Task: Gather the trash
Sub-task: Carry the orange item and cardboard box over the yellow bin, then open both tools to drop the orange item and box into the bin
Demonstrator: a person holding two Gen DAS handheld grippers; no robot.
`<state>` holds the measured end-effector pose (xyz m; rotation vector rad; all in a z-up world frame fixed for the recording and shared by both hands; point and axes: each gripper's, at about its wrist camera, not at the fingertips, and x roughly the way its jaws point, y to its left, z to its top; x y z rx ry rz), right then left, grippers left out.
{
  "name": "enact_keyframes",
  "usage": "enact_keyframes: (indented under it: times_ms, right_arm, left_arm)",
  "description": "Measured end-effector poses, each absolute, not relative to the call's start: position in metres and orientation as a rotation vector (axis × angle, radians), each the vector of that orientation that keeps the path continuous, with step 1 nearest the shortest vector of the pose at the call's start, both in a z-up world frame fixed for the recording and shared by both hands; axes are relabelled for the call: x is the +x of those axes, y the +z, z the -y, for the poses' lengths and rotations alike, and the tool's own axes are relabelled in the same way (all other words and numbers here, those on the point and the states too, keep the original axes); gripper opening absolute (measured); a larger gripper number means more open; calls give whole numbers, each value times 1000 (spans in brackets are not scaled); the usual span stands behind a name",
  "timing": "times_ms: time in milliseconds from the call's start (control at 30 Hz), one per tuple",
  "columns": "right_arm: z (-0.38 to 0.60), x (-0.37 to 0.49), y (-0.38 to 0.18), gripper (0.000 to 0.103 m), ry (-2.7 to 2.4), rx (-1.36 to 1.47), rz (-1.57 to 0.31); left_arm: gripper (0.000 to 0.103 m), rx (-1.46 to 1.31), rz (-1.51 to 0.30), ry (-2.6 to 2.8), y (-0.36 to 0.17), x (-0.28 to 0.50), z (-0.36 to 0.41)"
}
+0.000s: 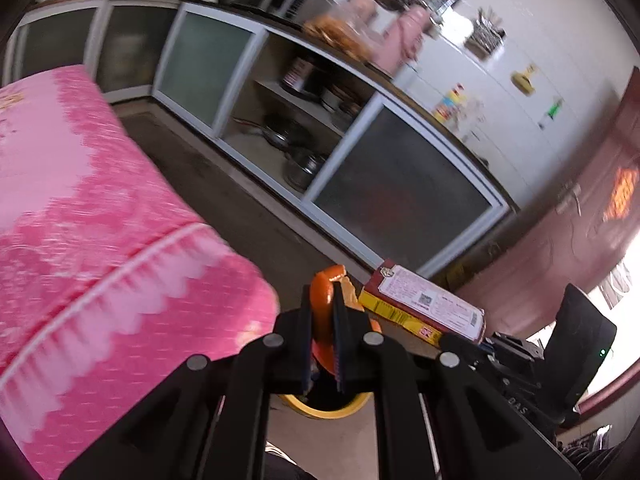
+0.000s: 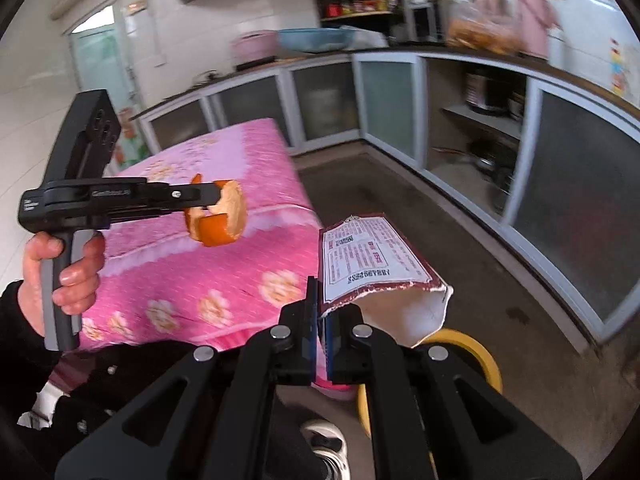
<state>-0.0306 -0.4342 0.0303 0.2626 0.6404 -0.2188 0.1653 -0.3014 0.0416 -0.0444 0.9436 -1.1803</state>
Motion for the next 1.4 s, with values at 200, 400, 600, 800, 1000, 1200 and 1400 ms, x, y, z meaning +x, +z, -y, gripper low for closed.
enact_keyframes:
  times_ms: [200, 400, 600, 800, 1000, 1200, 1400]
  right_arm:
    - [473, -64, 5, 2, -322, 326, -668]
    - [499, -82, -18, 2, -386, 371, -698]
    - [515, -87, -43, 2, -419, 410, -749]
    - [527, -90, -64, 2, -433, 456, -784]
    - [536, -88, -81, 2, -443, 481, -827]
    - [546, -82, -109, 2, -462, 533, -903]
    - [553, -72, -132, 2, -467, 573, -970]
  left_arm:
    - [7, 18, -968, -1247, 26, 142, 349]
    - [7, 95, -990, -1295, 9, 119, 394]
    - [7, 177, -1028, -1313, -15, 102, 433]
    - [7, 231, -1065, -1307, -41, 96, 456]
    - [7, 272, -1089, -1288, -60, 92, 473]
    - [8, 310, -1134, -1248, -88, 91, 493]
    - [8, 333, -1188, -1207, -113, 96, 510]
